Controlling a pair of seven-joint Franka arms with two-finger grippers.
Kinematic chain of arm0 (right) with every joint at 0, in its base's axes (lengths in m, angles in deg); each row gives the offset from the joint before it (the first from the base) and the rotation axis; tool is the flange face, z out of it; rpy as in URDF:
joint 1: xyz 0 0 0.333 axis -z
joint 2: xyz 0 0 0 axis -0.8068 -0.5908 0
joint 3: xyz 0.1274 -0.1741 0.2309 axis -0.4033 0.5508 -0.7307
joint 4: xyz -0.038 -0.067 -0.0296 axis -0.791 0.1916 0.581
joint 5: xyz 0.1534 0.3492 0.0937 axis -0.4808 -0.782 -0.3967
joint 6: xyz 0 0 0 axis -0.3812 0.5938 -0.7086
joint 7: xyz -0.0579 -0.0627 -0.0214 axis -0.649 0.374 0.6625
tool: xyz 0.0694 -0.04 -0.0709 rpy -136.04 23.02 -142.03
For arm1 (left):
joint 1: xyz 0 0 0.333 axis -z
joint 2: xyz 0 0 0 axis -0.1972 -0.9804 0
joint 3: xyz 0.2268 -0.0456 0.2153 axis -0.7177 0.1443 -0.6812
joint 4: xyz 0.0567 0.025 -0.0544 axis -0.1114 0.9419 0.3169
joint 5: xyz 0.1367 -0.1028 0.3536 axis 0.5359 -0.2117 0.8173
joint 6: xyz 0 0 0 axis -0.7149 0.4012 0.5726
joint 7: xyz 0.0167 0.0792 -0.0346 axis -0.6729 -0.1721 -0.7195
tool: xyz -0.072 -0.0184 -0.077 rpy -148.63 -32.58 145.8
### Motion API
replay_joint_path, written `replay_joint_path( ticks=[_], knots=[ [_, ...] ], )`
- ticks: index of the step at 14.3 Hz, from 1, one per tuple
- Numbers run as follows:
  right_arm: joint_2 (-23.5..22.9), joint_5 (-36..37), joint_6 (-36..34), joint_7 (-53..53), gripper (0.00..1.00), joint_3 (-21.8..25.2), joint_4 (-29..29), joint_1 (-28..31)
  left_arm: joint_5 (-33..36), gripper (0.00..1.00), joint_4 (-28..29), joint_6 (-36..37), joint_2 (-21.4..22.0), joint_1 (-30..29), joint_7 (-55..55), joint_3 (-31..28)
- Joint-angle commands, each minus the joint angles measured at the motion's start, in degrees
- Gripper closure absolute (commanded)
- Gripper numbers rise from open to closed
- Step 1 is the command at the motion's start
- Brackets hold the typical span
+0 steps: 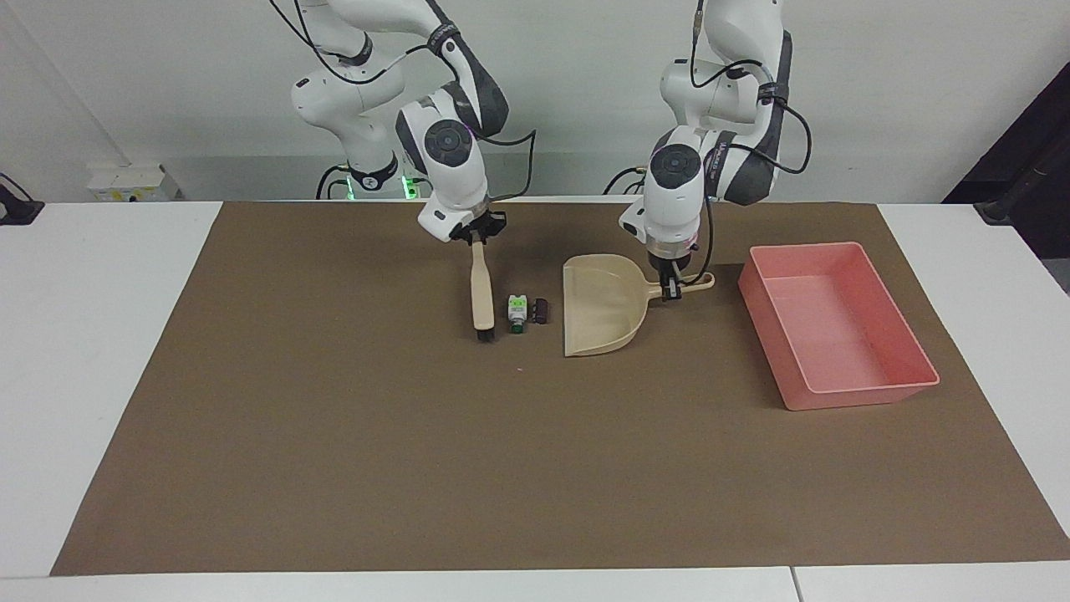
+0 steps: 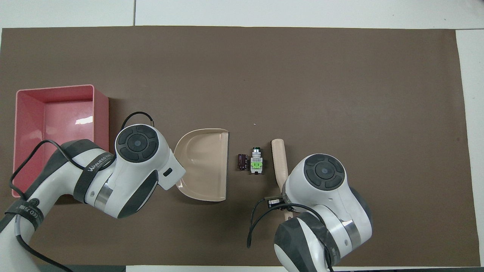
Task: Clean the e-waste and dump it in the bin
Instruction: 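Lift the brush with the right gripper toward the electronic part, then sweep the electronic part into the dustpan with the right gripper's brush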
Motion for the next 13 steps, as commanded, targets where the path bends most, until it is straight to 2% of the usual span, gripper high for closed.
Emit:
replay_joint_path(
  ticks=[1, 7, 13],
  knots=[
    [-0.49, -1.11, 3.23, -2.26, 1.0, 0.19, -1.13, -2.22, 1.12, 1.0, 0.12, 0.51, -0.09, 1.19, -1.29, -0.53],
    [-4.62, -4.27, 7.9, -4.81, 1.0, 0.19, -0.43, -5.38, 1.12, 1.0, 0.47, 0.25, -0.01, 1.28, -1.29, -0.53],
    [-5.68, -6.65, 9.21, -6.39, 1.0, 0.1, 1.68, -6.27, 1.12, 1.0, 0.47, 0.33, 0.08, 1.19, -1.03, -0.53]
  ],
)
